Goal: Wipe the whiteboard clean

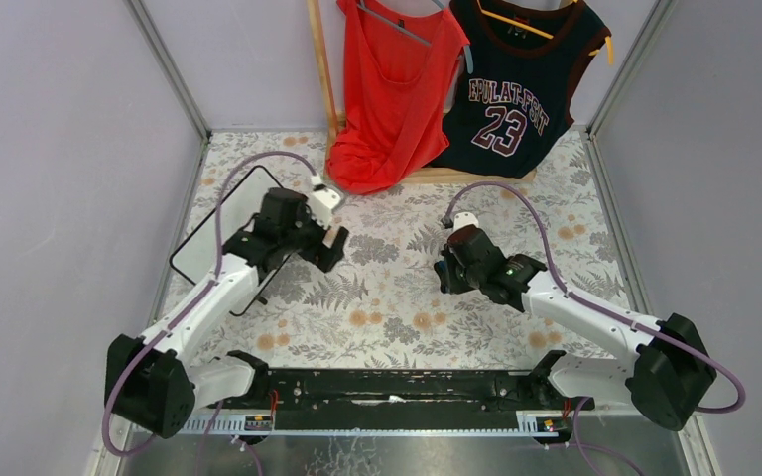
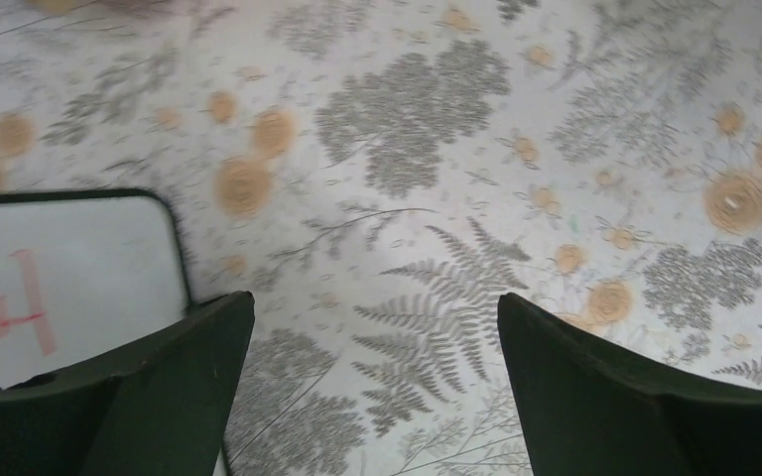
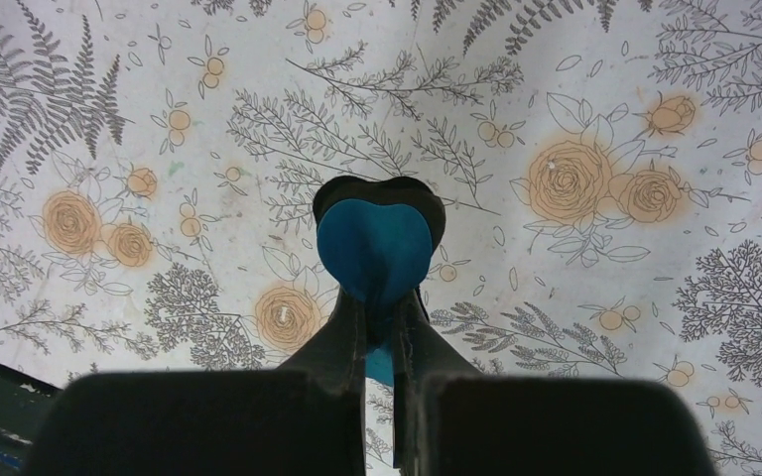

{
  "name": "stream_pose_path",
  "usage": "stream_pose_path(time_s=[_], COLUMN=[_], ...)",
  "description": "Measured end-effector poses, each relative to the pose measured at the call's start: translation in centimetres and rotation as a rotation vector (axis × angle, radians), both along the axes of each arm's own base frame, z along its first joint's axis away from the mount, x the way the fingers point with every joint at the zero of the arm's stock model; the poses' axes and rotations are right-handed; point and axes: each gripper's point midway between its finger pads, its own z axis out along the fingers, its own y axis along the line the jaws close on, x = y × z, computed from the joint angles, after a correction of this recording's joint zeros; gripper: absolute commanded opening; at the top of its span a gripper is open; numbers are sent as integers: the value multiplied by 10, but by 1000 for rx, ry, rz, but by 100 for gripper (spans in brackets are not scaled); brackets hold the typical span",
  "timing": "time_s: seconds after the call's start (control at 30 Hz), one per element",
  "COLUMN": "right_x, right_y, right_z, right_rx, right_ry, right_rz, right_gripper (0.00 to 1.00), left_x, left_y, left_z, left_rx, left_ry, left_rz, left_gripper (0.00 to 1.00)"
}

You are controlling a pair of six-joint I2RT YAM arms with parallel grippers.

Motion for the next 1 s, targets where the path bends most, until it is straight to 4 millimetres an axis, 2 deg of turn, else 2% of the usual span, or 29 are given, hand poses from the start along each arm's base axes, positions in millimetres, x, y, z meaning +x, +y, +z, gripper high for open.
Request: stream_pose_path(time_s=[0.13,0.23,0.27,0.4,0.5,0.73,1.0], right_x=[-4,-4,-3,-5,-6,-4,-4], right_y=[-3,0,2,6,7,11,17], right_z=[-6,-8,-9,-15,-16,-14,-12], right_rx=[-4,2,5,16,22,35,59], right_ry=[8,12,13,25,31,23,19], right_rz=[5,13,17,33,41,51,75], right_gripper=[0,0,0,0,0,0,0], left_x=[20,34,38,45,44,33,19], left_y=[39,79,93,132,143,153,197], left_z=[21,33,38,58,72,99,102], left_rx=[-28,-41,-49,-69,-88,-122,-159], left_ry=[-49,-59,-60,-84,-101,-130,-107], left_rz=[129,243,280,361,366,349,434], left_gripper=[93,93,92,93,92,91,90])
